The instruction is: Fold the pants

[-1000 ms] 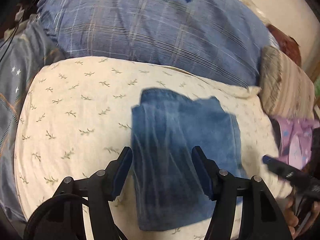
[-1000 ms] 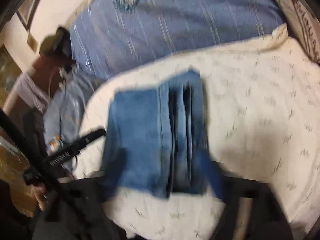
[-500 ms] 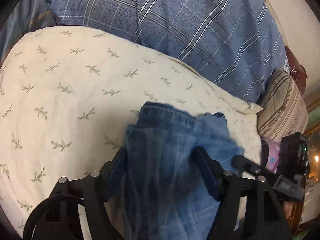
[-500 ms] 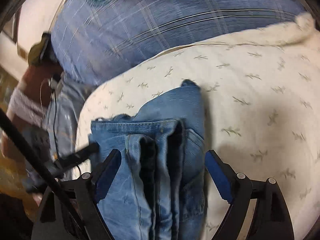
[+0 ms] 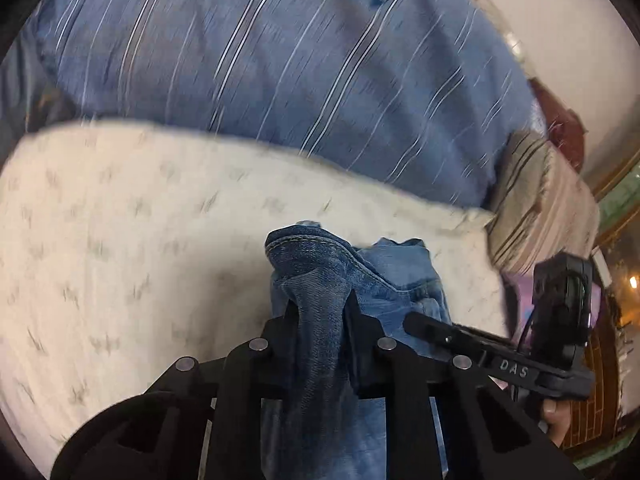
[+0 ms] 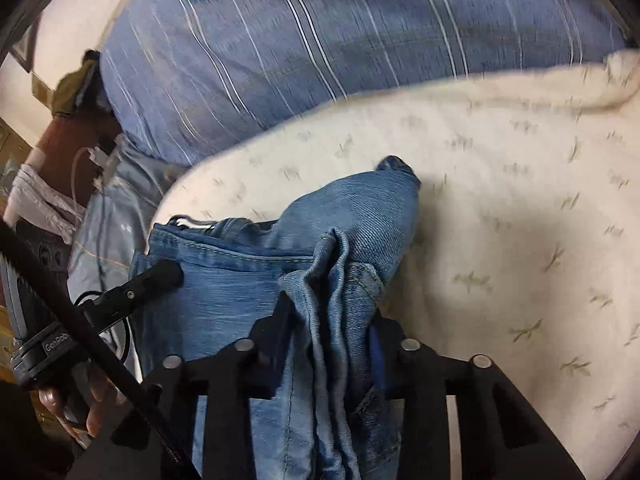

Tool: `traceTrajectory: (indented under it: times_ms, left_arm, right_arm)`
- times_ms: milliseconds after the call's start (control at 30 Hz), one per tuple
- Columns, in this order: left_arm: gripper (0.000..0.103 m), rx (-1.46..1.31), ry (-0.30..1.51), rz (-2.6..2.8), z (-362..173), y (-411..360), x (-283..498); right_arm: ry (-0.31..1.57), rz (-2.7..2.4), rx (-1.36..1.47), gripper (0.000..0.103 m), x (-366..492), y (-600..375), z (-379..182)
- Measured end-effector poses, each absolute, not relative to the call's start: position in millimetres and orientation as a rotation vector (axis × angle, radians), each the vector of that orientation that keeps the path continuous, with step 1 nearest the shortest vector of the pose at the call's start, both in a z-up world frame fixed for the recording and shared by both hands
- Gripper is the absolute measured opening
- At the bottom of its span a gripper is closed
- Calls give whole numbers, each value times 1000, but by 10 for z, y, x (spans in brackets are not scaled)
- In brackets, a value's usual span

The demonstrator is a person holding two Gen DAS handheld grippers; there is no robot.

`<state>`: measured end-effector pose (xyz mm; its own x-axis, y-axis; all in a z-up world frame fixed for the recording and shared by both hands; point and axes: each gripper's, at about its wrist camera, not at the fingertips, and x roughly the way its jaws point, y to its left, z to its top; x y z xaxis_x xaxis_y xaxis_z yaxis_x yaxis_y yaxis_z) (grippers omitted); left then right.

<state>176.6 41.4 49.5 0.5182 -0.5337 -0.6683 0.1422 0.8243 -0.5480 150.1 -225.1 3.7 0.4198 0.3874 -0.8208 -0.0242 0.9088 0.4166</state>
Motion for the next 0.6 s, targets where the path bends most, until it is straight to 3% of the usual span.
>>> traceTrajectory:
  times_ms: [167,367,533,600]
  left_arm:
    - [17,-477,911,-471,687,373,2235]
    - [25,-481,973,-417,-99,275,2646]
    - [45,-514,963,-394,-28,381,2696]
    - [48,-514,946,-395,64,430,2617]
  right_arm:
    - [1026,276,339,32,1853,-2382,407]
    - [1048,222,407,36,2133,-2566,-193]
    - [1049,213,442,65,2152,-2617,-200]
    - [1012,200,441,74,2070,-2689,-58]
